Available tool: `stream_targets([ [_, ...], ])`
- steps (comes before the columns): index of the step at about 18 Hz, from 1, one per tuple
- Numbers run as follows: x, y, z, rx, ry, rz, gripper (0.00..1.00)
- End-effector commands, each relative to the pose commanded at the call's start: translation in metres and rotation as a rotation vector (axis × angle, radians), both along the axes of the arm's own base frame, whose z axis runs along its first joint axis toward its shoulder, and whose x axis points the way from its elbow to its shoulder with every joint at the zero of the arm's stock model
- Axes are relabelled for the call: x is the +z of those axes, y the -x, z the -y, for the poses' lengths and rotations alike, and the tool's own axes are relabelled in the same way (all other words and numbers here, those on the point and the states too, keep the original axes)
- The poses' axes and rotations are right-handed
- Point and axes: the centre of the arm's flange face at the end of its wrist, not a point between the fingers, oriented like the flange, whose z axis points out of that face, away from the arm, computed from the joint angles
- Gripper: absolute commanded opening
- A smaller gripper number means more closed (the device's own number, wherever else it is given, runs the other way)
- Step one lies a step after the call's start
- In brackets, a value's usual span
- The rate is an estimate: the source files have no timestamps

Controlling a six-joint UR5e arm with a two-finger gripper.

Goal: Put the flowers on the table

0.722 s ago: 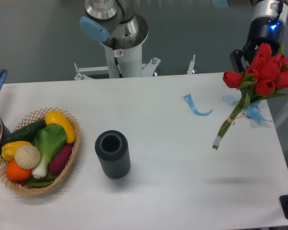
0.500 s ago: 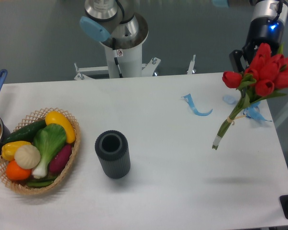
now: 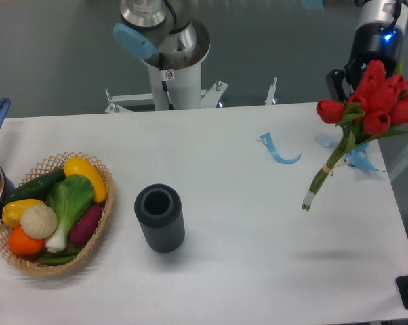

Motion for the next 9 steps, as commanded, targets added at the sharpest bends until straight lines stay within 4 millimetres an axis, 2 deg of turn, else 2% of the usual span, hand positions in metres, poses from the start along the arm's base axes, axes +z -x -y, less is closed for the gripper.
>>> stream_targets([
  [9,-0.0028,-0.0032,-0.0019,-0.003,0.011,-0.003,0.17],
])
